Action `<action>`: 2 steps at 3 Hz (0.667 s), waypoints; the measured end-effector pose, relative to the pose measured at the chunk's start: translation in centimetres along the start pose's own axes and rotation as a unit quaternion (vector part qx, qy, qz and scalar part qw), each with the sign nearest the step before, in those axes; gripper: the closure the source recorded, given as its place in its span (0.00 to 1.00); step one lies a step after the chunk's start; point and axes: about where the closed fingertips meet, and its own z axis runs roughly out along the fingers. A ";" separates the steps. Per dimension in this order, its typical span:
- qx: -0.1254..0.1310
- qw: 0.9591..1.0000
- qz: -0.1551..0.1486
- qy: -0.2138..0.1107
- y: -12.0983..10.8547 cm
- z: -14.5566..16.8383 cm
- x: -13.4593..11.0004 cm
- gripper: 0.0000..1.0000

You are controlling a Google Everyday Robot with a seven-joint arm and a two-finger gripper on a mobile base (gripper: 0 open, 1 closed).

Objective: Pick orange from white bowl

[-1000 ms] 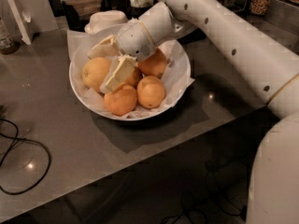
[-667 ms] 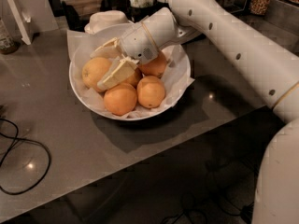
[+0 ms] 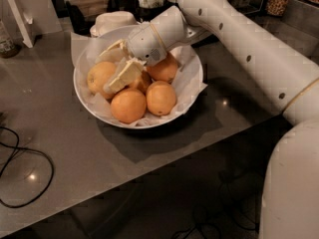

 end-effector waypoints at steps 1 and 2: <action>-0.006 1.000 0.000 0.002 -0.3 0.4 -0.2 0.42; -0.011 1.000 0.003 0.002 -0.3 0.7 -0.2 0.44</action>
Offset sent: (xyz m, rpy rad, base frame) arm -0.0030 0.0212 -0.0243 -0.0371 0.0605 0.0329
